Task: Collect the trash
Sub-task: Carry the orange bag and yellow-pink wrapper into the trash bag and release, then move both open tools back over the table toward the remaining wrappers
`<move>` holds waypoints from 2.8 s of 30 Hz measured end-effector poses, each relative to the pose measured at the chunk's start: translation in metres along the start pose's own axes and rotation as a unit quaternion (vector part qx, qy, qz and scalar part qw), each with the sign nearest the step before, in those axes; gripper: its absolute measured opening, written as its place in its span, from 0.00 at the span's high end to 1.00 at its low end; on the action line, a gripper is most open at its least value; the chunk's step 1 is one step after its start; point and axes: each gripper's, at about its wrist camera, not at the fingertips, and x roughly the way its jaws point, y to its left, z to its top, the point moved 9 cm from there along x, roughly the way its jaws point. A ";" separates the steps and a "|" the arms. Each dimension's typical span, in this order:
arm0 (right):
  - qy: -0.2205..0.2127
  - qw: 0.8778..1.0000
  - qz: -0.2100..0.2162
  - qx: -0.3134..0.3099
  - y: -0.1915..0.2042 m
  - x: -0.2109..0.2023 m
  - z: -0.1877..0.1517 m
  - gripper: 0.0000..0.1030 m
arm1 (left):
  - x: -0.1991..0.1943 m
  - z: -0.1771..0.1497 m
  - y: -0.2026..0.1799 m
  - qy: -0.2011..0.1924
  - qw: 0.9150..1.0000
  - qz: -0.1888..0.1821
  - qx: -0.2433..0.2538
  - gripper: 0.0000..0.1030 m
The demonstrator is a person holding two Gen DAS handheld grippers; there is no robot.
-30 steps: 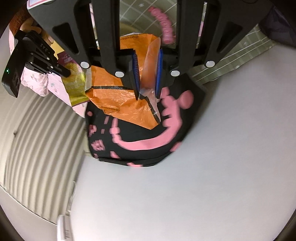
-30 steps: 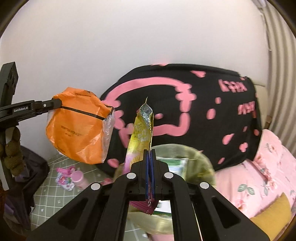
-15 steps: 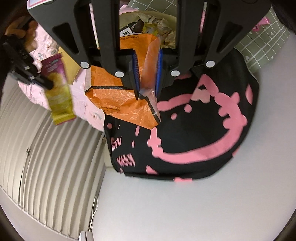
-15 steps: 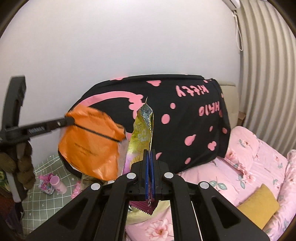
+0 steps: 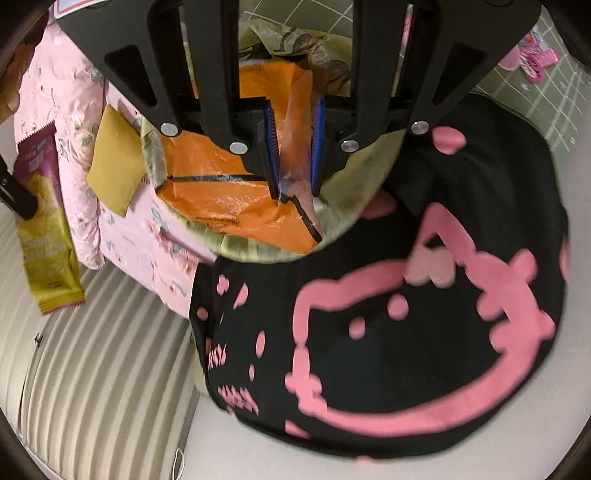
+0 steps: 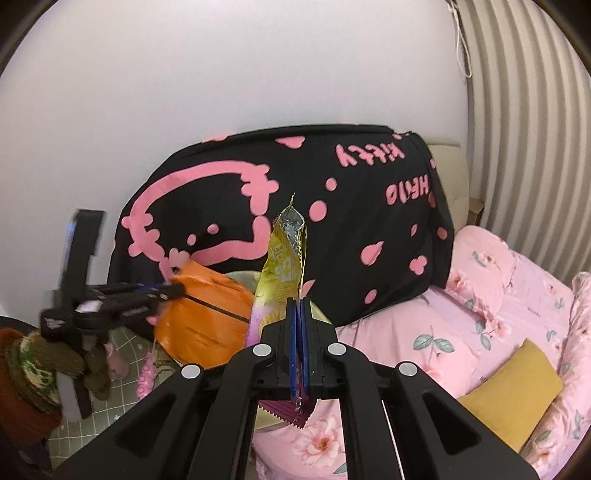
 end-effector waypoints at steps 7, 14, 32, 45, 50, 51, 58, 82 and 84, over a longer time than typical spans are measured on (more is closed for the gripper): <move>0.029 0.999 0.042 -0.011 0.042 0.032 -0.011 0.96 | -0.012 -0.008 0.018 -0.007 0.998 -0.045 -0.036 0.56; 0.111 0.989 0.092 -0.024 0.093 0.104 -0.038 0.96 | -0.068 -0.018 0.072 -0.040 0.996 -0.019 -0.077 0.55; 0.164 0.986 0.013 -0.036 0.085 0.163 -0.075 0.90 | -0.110 -0.129 0.183 -0.022 0.980 0.060 -0.189 0.55; 0.052 0.995 0.065 -0.052 0.097 0.072 -0.044 0.62 | -0.126 -0.139 0.127 -0.046 0.986 0.074 -0.142 0.54; 0.036 0.992 0.102 -0.071 0.132 0.057 -0.055 0.62 | -0.141 -0.156 0.132 -0.055 0.984 0.099 -0.136 0.53; 0.037 0.990 0.110 -0.079 0.141 0.056 -0.059 0.62 | -0.144 -0.160 0.136 -0.056 0.983 0.104 -0.140 0.53; 0.062 0.981 0.150 -0.104 0.197 0.064 -0.092 0.62 | -0.158 -0.194 0.169 -0.054 0.975 0.138 -0.168 0.53; 0.170 0.956 0.202 -0.127 0.290 0.116 -0.194 0.62 | -0.136 -0.223 0.311 -0.001 0.951 0.188 -0.247 0.53; 0.175 0.957 0.197 -0.124 0.287 0.119 -0.198 0.62 | -0.127 -0.212 0.313 0.004 0.956 0.188 -0.227 0.53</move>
